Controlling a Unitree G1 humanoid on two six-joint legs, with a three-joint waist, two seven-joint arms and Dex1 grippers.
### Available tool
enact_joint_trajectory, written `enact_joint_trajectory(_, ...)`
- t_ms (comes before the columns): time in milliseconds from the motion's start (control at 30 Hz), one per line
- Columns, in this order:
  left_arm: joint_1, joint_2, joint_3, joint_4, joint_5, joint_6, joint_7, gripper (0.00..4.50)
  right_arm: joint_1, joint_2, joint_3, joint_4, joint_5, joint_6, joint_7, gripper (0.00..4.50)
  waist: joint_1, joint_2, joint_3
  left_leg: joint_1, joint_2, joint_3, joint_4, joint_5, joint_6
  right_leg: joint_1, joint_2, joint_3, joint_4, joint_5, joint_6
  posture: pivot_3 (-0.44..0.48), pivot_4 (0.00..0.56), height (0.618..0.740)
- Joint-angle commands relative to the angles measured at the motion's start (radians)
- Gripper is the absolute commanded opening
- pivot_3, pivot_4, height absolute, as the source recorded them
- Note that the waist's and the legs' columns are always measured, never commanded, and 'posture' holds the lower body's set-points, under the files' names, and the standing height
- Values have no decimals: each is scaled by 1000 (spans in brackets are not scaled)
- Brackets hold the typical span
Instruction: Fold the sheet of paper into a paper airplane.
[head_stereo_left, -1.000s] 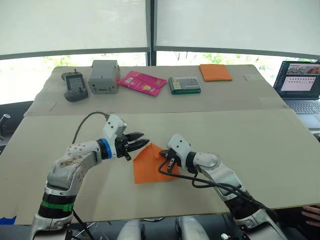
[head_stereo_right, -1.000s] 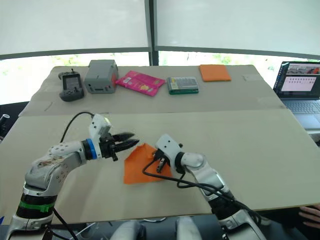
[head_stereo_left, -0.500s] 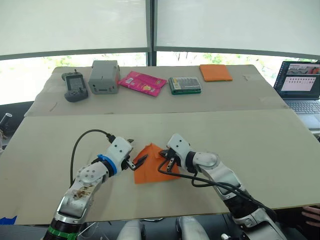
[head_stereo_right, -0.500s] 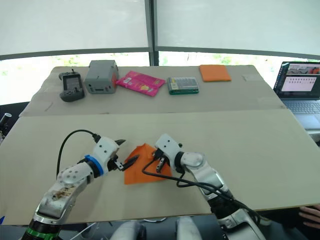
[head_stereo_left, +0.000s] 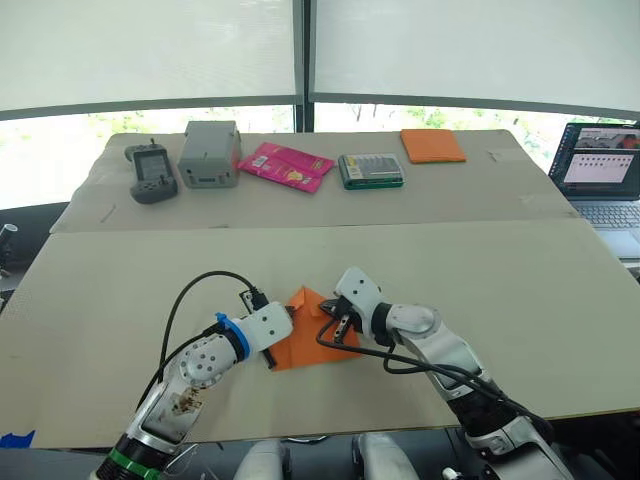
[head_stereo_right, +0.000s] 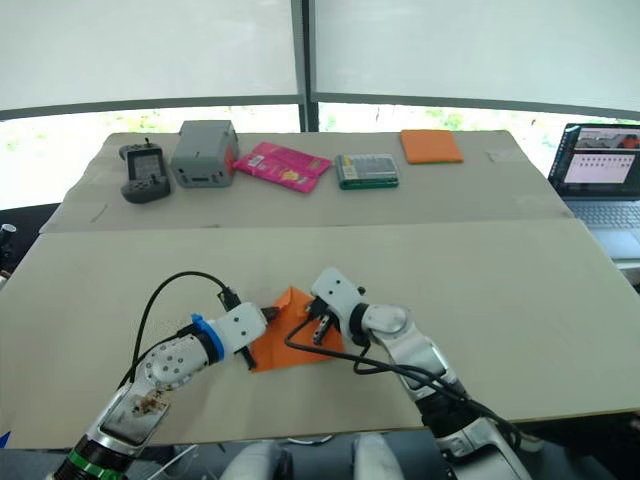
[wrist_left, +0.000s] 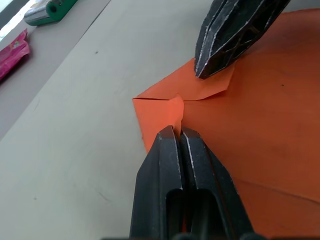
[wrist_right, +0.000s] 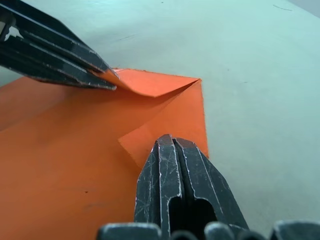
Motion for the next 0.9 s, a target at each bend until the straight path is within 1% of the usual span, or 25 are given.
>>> enact_joint_trajectory(33,-9,6,-21,19,11,8,-41,34,17,-15,1,7,-7,25,4,0,0,0,0,0,0,0,0,0,0,0,0,0,0,0,0,0,150,740)
enact_joint_trajectory(167,-13,5,-28,30,4,29,-78,34,-3,-17,-30,-14,16,14,14,0,0,0,0,0,0,0,0,0,0,0,0,0,0,0,0,0,150,740)
enact_joint_trajectory(333,-16,-1,-26,38,-9,50,-104,34,-72,-12,-60,-6,50,-26,53,0,0,0,0,-1,0,0,0,0,0,-1,0,0,0,0,0,0,150,740)
enact_joint_trajectory(433,-16,-4,-22,39,-17,58,-113,34,-123,6,-50,71,48,-65,76,0,-3,0,0,-1,0,0,0,0,0,-1,0,0,0,0,0,0,150,740)
enact_joint_trajectory(667,-22,0,-9,49,-25,60,-126,34,-242,61,-29,311,25,-207,132,0,-3,0,0,-1,0,0,-1,0,0,-1,0,0,0,0,0,0,150,740)
enact_joint_trajectory(767,-22,4,-4,49,-27,59,-128,34,-253,71,-20,371,18,-259,159,0,-4,0,0,-2,0,0,-1,0,0,-2,0,0,0,0,0,0,150,740)
enact_joint_trajectory(900,-18,2,7,55,-36,59,-131,34,-226,102,-22,419,32,-296,195,0,-5,0,0,-1,0,0,-1,0,0,-2,0,0,0,0,0,0,150,740)
